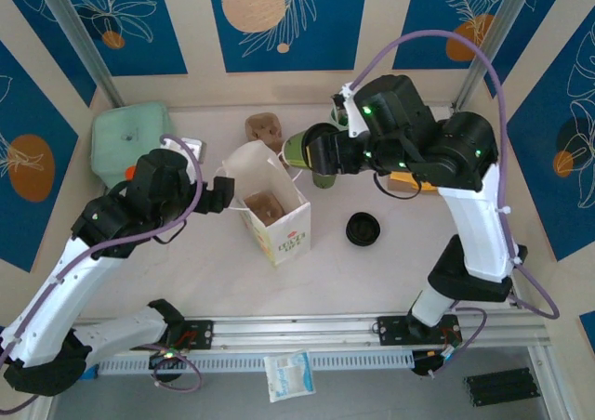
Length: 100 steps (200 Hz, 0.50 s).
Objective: Pack the takeout coffee
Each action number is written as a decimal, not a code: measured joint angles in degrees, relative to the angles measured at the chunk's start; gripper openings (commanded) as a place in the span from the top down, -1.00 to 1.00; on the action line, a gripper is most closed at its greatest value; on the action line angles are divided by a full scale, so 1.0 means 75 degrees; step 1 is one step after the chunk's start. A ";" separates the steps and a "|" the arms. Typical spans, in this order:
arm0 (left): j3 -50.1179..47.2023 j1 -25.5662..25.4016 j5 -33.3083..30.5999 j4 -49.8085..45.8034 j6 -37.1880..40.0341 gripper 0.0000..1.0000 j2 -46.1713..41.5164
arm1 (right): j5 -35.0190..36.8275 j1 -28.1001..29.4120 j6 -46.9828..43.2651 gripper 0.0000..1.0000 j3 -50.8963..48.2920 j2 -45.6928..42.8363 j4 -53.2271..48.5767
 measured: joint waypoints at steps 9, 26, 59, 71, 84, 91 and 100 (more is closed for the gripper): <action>-0.0090 0.0082 0.0032 0.0023 0.0000 -0.96 -0.0015 | -0.0029 0.0041 0.0000 -0.22 0.0041 0.0160 0.0006; -0.0216 0.0192 0.0119 0.0041 0.0023 -0.89 -0.0015 | -0.0090 0.0122 0.0003 -0.22 0.0090 0.0463 0.0020; -0.0361 0.0289 0.0256 0.0117 0.0082 -0.68 -0.0032 | -0.0210 0.0370 0.0058 -0.22 0.0274 0.1099 0.0023; -0.0411 0.0306 0.0306 0.0184 0.0105 -0.58 -0.0058 | -0.0248 0.0440 0.0090 -0.21 0.0309 0.1311 0.0020; -0.0472 0.0321 0.0370 0.0248 0.0152 -0.45 -0.0105 | -0.0283 0.0501 0.0117 -0.21 0.0318 0.1510 0.0017; -0.0498 0.0326 0.0399 0.0280 0.0160 -0.39 -0.0131 | -0.0283 0.0525 0.0125 -0.21 0.0323 0.1620 0.0017; -0.0530 0.0335 0.0443 0.0318 0.0210 -0.30 -0.0166 | -0.0286 0.0560 0.0146 -0.21 0.0332 0.1751 0.0012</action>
